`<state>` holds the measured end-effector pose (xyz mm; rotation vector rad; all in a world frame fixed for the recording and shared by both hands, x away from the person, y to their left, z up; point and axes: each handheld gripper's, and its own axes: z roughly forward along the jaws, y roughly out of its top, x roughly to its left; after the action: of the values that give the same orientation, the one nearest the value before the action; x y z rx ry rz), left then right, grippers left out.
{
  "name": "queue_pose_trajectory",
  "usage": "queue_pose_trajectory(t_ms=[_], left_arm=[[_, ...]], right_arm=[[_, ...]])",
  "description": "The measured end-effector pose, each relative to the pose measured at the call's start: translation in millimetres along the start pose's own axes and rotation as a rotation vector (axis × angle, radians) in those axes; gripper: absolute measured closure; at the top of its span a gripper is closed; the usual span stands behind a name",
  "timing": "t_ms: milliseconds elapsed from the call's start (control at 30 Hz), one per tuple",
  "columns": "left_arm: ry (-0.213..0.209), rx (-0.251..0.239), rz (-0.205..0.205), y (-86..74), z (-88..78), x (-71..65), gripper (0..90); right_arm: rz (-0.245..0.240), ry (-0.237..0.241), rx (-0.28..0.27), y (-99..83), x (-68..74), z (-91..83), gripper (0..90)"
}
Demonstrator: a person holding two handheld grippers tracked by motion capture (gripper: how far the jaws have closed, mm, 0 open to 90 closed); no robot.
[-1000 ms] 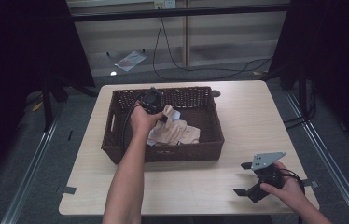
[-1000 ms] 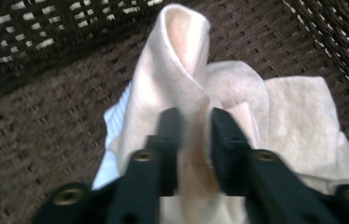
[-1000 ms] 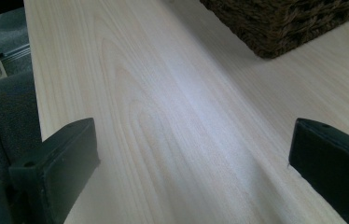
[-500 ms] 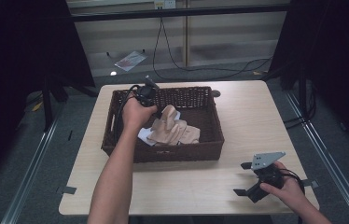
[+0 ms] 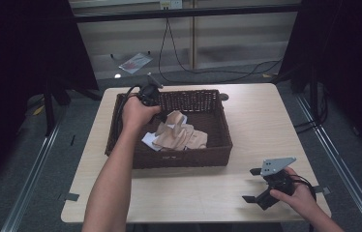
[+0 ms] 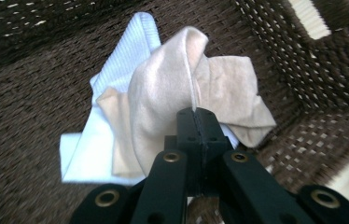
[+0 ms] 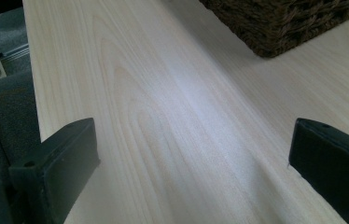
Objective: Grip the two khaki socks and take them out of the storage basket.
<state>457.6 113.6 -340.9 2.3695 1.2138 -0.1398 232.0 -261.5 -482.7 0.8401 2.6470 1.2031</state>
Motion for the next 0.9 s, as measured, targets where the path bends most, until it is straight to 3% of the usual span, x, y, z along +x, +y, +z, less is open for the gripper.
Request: queue_pose_trajectory(t_ms=[233, 500, 900], left_arm=[[-0.023, 0.033, 0.004, 8.9, -31.7, -13.4, 90.0], [-0.055, 0.039, 0.006, 15.8, -53.1, -24.0, 90.0], [-0.093, 0.072, 0.057, 23.7, -85.8, -47.0, 89.9]], right_arm=[[-0.003, 0.004, 0.003, 0.7, 0.4, 0.3, 0.9], [-0.004, 0.004, 0.001, 0.8, 0.5, 0.2, 0.9], [-0.002, 0.003, -0.002, 1.0, 0.6, -0.5, 0.9]])
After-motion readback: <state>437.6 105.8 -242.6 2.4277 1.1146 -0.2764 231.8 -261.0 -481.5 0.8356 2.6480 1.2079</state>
